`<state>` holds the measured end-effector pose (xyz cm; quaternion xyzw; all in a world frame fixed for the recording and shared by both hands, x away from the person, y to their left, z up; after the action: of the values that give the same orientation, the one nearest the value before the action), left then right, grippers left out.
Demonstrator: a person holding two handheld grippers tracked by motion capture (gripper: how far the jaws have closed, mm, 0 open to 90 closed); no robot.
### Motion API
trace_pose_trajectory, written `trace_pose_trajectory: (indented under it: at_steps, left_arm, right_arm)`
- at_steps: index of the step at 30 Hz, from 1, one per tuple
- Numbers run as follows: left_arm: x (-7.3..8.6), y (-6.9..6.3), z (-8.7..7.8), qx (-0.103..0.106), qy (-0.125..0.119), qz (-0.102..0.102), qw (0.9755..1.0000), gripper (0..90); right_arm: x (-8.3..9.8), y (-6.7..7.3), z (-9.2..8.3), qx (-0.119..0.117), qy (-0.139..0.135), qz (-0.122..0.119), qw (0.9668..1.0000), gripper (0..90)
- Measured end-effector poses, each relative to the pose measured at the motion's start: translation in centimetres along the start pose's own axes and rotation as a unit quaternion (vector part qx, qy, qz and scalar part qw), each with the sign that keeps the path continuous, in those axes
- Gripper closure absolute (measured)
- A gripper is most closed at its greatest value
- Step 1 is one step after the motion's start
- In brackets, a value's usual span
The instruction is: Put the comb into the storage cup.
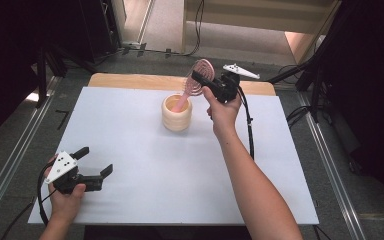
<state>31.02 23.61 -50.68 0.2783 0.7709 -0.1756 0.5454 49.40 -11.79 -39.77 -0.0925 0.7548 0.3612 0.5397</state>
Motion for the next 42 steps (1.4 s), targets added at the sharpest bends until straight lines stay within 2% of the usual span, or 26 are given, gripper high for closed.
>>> trace_pose_trajectory:
  at_steps: [17,28,35,37,40,42]
  left_arm:
    - [0.0,0.0,-0.1,0.002,-0.001,-0.002,1.0000,0.0]
    - [0.0,0.0,-0.1,0.002,-0.002,-0.001,1.0000,0.0]
    - [0.0,0.0,0.0,0.002,-0.001,-0.001,1.0000,0.0]
    - [0.0,0.0,0.0,0.001,-0.001,-0.001,1.0000,0.0]
    - [0.0,-0.1,0.0,0.002,-0.001,-0.001,1.0000,0.0]
    - [0.0,-0.1,0.0,0.001,-0.001,0.000,1.0000,0.0]
  right_arm:
    - [2.6,-0.4,1.9,0.005,0.018,0.005,0.9998,61.5]
    - [4.0,-1.1,2.4,0.020,0.035,-0.001,0.9992,61.5]
    - [4.2,-1.3,2.4,0.016,0.033,0.005,0.9993,61.2]
    - [4.3,-1.5,2.3,0.021,0.035,0.007,0.9991,60.0]
    - [4.2,-1.7,2.1,0.014,0.035,0.016,0.9992,52.6]
    - [4.2,-1.8,2.0,0.014,0.036,0.018,0.9991,50.9]
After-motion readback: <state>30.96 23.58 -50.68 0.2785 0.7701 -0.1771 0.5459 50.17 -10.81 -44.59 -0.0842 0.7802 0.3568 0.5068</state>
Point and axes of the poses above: each handheld gripper's, and its own axes: z roughly forward along the jaws, x roughly out of its underside, y roughly to its left, the point moved 7 cm from there along z, roughly forward along the jaws, and after that the axes turned 3 degrees about z, right-handed, at the moved point
